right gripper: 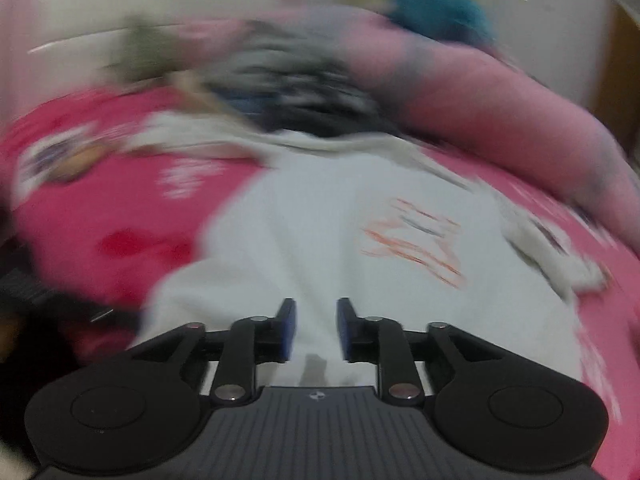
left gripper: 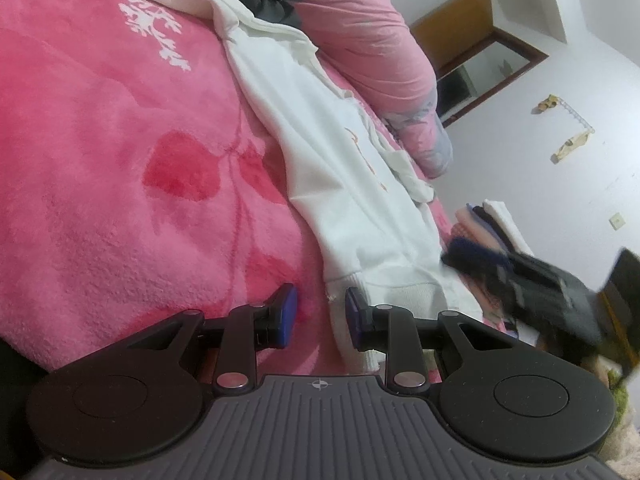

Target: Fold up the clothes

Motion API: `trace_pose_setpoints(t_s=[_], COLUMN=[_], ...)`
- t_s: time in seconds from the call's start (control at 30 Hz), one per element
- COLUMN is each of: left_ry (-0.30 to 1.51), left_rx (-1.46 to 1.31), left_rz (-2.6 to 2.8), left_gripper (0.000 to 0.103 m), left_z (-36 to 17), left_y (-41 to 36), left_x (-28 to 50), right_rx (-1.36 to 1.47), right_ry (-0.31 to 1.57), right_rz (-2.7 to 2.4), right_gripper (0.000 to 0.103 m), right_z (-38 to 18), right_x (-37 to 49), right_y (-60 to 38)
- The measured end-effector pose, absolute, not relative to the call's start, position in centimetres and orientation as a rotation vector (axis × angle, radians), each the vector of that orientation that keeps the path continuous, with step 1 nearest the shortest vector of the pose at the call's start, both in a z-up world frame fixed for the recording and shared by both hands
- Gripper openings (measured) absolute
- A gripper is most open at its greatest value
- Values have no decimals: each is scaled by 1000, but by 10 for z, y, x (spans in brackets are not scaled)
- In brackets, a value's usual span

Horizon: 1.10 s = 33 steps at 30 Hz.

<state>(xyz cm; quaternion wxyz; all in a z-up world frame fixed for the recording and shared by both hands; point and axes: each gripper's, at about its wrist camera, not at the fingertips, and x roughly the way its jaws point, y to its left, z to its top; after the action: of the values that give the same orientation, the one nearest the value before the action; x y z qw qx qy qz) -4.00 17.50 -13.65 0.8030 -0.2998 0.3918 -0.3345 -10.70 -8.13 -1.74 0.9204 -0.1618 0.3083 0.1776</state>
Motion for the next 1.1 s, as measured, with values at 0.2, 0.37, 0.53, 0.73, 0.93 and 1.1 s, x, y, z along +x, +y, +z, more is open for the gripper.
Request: trace_pose_setpoints(t_s=[0.2,0.37,0.53,0.73,0.93,1.1], left_ry=[865,880,836,736,770,771], left_rx=[-679,-708,-709,-734,-782,-846], left_rz=[-723,-724,-732,-766,-735,-725], left_gripper=[26,26,26,26,27,32], left_z=[-136,-134,-122,-110,-115,-114], left_y=[177,174,172,176,167,166], left_x=[-35,-29,-30,-35,-20,-5], right_rx=[-445,-470,-292,520,841,809], right_ry=[648,638,670,672,680,689], right_rz=[568,620,521,493,515,594], right_gripper=[48,52,6,6,6,6], right_z=[-36,-54,-56,-54,-79,-76], right_x=[-127,-118,-99,-78,-78,-69], right_y=[-44,-21,-41,-153,-189,-181])
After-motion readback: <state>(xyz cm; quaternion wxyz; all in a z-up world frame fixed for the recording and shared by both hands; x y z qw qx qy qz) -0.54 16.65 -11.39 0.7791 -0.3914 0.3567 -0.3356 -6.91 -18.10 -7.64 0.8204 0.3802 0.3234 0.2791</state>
